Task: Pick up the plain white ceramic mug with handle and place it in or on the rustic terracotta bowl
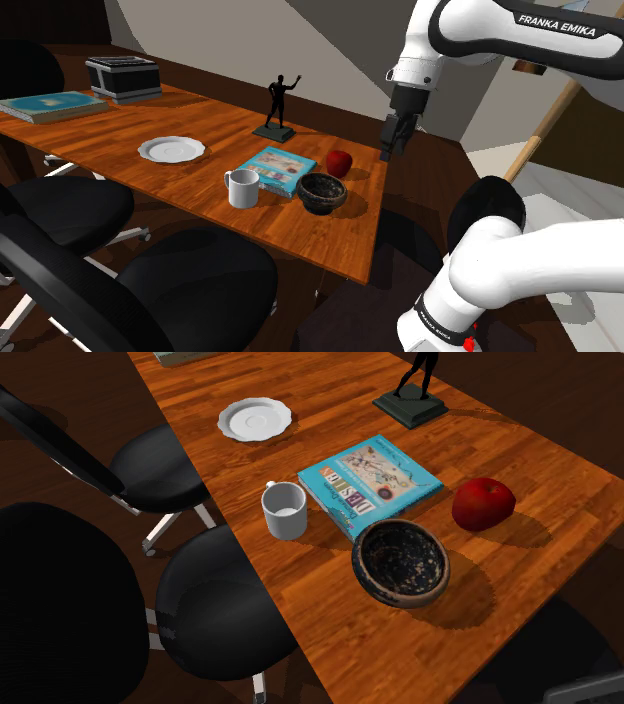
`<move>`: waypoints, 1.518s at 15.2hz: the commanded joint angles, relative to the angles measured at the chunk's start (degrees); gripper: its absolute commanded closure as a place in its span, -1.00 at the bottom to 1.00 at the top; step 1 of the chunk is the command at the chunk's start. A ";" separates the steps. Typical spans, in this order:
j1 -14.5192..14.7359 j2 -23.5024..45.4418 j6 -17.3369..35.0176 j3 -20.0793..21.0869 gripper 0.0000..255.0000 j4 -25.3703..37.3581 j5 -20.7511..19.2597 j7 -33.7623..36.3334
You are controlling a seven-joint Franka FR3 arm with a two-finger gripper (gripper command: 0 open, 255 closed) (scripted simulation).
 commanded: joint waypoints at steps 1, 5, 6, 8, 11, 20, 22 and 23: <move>0.00 0.00 0.00 0.00 -1.00 0.00 0.00 0.00; 0.41 6.40 7.31 1.71 -1.00 -0.24 0.88 1.63; 0.50 8.14 9.06 2.12 -1.00 -0.09 1.05 2.03; 0.66 11.75 12.46 2.93 -1.00 0.45 1.32 2.82; 0.84 17.46 17.25 4.07 -1.00 1.86 1.53 4.05; 1.23 35.94 28.60 6.84 -1.00 10.36 0.53 8.14; 1.37 40.21 30.41 7.26 -1.00 13.09 -0.04 9.16; 1.44 42.35 31.21 7.44 -1.00 14.57 -0.37 9.67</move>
